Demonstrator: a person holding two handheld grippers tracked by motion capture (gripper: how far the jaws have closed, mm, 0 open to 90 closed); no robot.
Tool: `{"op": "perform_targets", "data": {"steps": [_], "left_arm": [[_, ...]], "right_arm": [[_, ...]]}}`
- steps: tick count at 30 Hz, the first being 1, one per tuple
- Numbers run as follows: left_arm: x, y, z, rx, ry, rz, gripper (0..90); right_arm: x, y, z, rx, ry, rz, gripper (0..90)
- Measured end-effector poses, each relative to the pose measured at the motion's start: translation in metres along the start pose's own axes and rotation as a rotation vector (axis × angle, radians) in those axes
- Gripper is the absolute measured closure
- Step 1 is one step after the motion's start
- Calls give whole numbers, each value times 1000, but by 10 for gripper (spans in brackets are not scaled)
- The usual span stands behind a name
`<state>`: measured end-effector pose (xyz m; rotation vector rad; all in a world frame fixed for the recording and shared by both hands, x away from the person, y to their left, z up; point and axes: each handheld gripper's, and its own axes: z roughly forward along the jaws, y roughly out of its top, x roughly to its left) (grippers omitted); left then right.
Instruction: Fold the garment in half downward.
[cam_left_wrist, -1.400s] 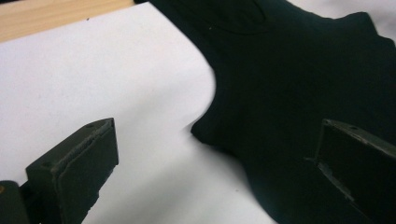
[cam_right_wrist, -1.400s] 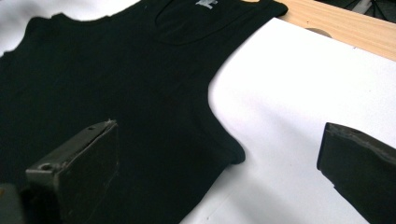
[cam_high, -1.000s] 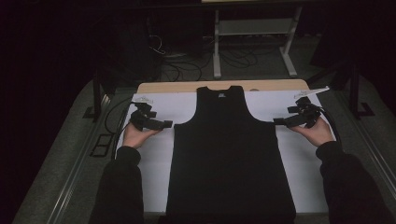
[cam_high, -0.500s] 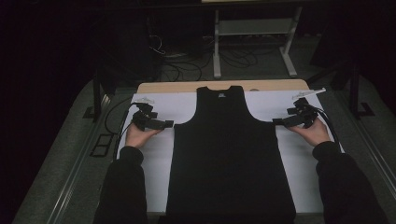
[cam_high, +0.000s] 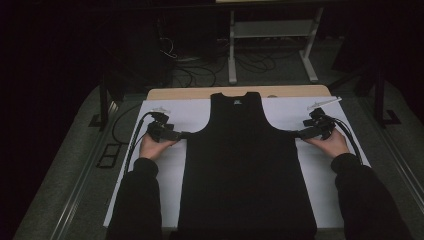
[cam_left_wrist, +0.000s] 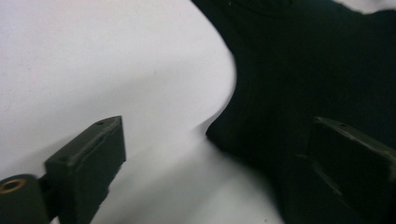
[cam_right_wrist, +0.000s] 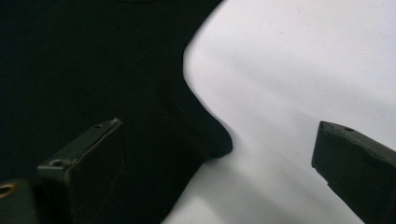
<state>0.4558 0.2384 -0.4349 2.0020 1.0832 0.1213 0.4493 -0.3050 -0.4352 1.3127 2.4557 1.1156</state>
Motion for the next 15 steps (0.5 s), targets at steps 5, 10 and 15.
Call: {"op": "perform_targets", "data": {"steps": [5,10,15], "left_arm": [[0,0,4,-9,-1,-18,137],[-3,-3,10,34,26,2,219],[-6,-3,13,40,11,14,333]], "right_arm": [[2,0,2,-1,-1,-4,99],[5,0,5,1,-10,-12,161],[5,0,7,8,-32,-5,274]]}}
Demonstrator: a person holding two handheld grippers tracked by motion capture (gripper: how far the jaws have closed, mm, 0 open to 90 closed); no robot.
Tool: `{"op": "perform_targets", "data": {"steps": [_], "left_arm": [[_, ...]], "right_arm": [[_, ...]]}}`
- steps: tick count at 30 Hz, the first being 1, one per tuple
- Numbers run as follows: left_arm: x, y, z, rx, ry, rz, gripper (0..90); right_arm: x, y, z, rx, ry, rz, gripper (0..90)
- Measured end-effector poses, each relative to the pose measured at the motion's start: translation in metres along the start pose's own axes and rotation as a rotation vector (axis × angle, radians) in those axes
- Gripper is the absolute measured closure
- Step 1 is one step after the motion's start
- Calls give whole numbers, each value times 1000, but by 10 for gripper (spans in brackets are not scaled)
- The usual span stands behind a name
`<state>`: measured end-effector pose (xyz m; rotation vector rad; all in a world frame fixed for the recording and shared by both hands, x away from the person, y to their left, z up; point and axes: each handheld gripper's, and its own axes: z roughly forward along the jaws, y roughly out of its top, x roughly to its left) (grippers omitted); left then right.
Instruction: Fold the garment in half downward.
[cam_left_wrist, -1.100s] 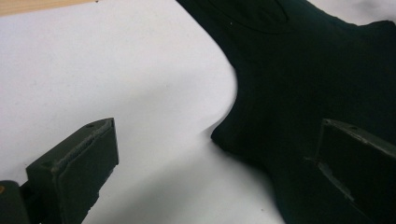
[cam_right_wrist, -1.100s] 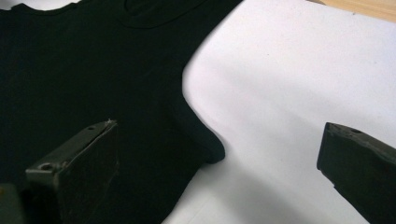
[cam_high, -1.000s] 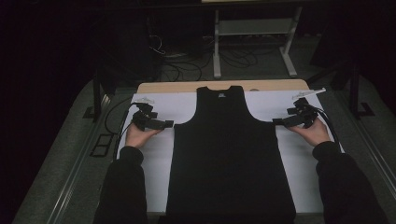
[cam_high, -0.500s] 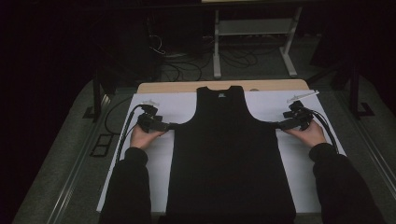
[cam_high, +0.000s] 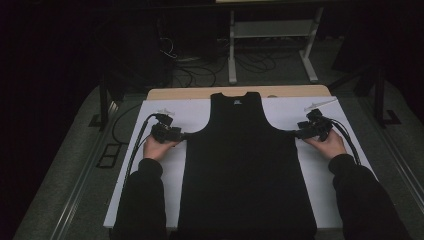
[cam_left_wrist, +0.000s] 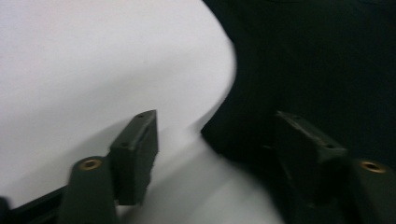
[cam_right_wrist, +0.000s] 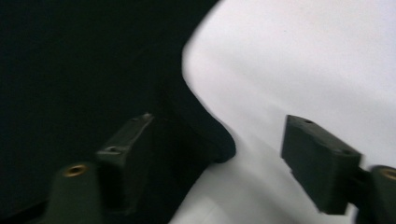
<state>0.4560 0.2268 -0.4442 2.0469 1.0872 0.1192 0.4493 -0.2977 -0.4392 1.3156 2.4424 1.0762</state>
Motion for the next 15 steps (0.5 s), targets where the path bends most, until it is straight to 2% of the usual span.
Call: {"op": "perform_targets", "data": {"steps": [6,8,11,13,15], "left_arm": [[-3,0,3,-1,15,17,448],[-4,0,5,-2,12,17,467],[-5,-1,6,1,27,27,497],[-5,0,7,2,37,30,508],[-5,0,7,-1,37,30,532]], "right_arm": [[1,0,2,10,-11,-5,377],[2,0,3,11,-13,-9,420],[2,-1,5,19,-9,-14,506],[2,-1,5,18,-3,-16,531],[3,0,5,19,-22,-15,569]]}}
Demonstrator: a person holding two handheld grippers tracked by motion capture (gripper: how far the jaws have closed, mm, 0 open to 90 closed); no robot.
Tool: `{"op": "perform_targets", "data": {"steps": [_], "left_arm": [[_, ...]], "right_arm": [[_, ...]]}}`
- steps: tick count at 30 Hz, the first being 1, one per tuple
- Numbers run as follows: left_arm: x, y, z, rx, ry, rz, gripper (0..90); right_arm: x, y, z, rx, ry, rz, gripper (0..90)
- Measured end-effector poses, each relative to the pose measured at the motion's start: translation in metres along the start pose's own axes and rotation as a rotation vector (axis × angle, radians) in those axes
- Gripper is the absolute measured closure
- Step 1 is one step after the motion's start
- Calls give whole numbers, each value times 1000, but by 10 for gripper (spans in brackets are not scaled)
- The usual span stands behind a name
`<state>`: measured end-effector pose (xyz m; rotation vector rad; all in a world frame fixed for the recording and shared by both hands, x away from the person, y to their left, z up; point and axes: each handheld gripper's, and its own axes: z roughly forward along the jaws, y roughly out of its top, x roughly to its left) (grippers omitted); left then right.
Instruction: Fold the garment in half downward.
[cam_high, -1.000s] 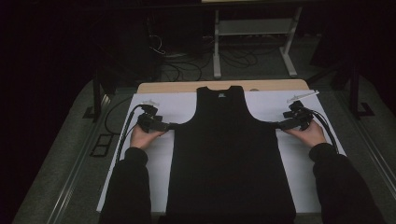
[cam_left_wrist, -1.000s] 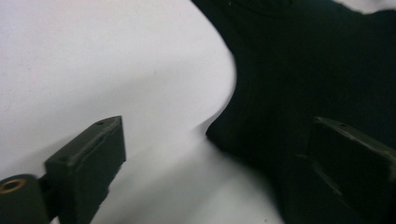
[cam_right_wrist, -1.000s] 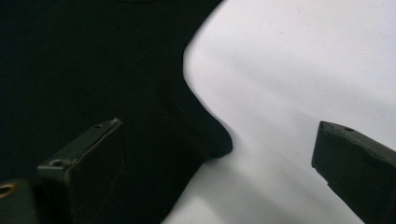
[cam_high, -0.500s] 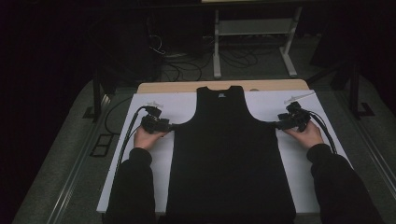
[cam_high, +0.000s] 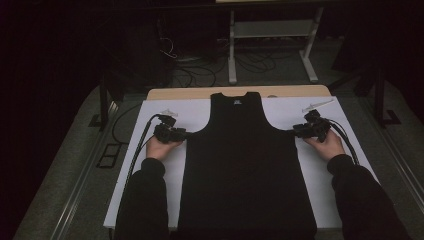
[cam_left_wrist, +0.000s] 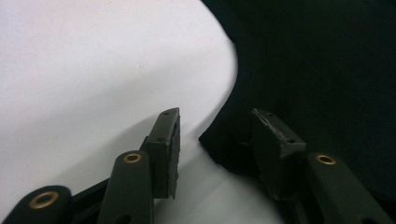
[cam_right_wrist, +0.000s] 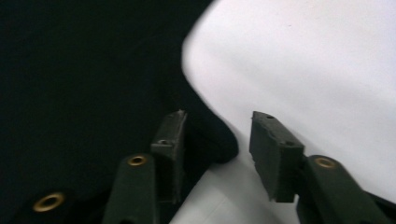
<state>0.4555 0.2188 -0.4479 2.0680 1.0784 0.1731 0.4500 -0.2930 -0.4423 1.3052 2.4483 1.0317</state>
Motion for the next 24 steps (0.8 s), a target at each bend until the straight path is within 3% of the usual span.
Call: {"op": "perform_targets", "data": {"steps": [7,11,12,17,24], "left_arm": [[-4,-1,3,-14,15,17,603],[-11,-2,6,-22,49,59,704],[-12,-2,6,-17,56,65,704],[-14,-1,8,-12,32,42,838],[-10,-2,4,-2,-4,-11,853]], "right_arm": [[1,0,5,33,-5,2,645],[3,1,6,37,23,21,781],[3,1,6,37,23,21,781],[3,1,7,43,38,46,818],[-2,-2,4,17,75,114,825]]}}
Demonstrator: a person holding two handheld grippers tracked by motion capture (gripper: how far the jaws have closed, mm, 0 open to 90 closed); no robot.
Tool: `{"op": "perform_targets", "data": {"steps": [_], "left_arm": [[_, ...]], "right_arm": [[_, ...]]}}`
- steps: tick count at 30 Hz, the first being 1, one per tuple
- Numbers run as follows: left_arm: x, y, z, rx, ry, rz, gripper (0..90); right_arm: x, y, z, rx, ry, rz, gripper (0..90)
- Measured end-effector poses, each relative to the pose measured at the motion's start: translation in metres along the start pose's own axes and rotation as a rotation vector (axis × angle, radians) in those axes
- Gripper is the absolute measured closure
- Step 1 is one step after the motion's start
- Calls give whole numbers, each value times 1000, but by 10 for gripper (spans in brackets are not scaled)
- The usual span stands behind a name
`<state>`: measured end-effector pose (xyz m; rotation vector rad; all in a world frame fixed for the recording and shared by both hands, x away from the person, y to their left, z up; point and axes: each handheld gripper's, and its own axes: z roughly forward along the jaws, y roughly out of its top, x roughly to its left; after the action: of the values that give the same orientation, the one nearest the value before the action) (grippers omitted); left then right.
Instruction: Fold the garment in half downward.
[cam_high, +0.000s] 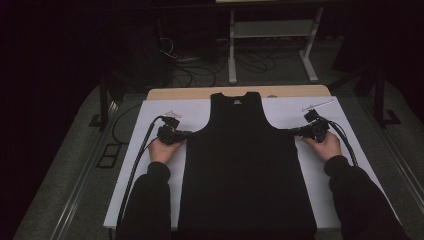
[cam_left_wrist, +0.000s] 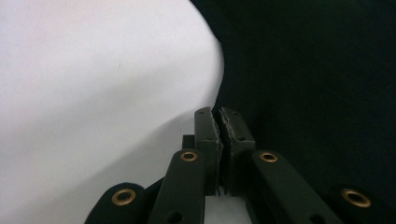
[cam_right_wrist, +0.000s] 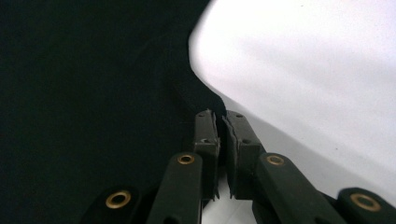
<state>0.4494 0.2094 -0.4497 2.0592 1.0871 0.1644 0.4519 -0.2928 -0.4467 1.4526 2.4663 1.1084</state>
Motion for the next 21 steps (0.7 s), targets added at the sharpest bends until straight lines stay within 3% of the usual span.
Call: {"op": "perform_targets", "data": {"steps": [8,11,21], "left_arm": [[-8,10,-9,-72,5,16,852],[-5,12,-16,-104,-1,-14,851],[-3,12,-21,-109,-30,-32,850]], "right_arm": [[1,-3,-6,-43,18,34,825],[1,-5,-9,-58,26,48,825],[6,-8,-17,-97,68,63,827]]}}
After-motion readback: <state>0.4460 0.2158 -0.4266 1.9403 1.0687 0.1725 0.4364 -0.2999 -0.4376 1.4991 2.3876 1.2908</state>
